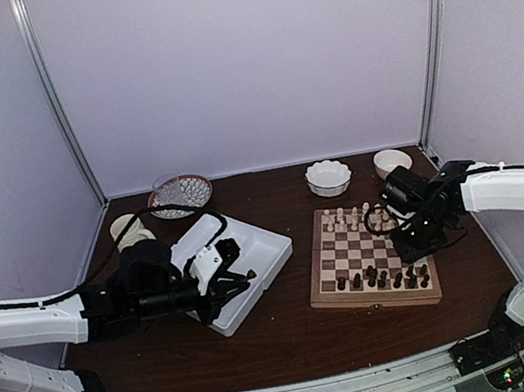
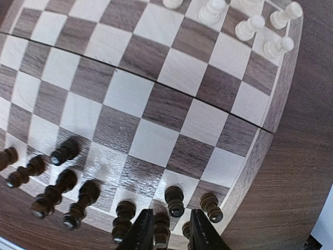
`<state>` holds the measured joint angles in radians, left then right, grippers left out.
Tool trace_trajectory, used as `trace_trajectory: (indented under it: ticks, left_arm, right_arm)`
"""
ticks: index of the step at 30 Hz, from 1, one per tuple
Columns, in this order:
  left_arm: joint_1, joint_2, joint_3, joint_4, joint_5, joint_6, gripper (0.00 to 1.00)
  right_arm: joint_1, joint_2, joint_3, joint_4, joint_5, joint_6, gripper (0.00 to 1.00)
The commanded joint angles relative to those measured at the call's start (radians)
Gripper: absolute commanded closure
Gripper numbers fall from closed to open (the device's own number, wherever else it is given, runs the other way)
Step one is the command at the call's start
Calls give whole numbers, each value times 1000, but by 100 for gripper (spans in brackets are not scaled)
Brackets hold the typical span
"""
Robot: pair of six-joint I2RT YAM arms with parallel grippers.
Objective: Set up the chess pieces on the board
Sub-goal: Place the pawn at b7, then pass from the left arm to the right
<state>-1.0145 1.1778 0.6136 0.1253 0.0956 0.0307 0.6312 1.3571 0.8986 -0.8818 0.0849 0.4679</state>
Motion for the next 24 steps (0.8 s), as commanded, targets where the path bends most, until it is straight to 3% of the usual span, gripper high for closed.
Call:
trace_trajectory:
  ticks: [1,6,12,17,19,24]
  left_arm:
    - [-4,6,29,17,17,-9,100]
    - [-4,12,33,17,25,-11,100]
    - [-3,22,36,18,38,-12,100]
    - [-3,25,33,28,71,-7,100]
    - [-3,29,29,38,76,-6,100]
    - [-3,37,23,64,70,-17,100]
  right_arm:
    - [-7,-76,101,-89,54,-17,71]
    - [-2,-145,158,-120,20,-46,69]
    - [119,-203,144,47,-148,-78,69]
    - [259,-163,144,281,-268,-98,61]
    - [281,-122,199,334,-300,-131,56]
    - [291,-17,335,444,-289,-292,56]
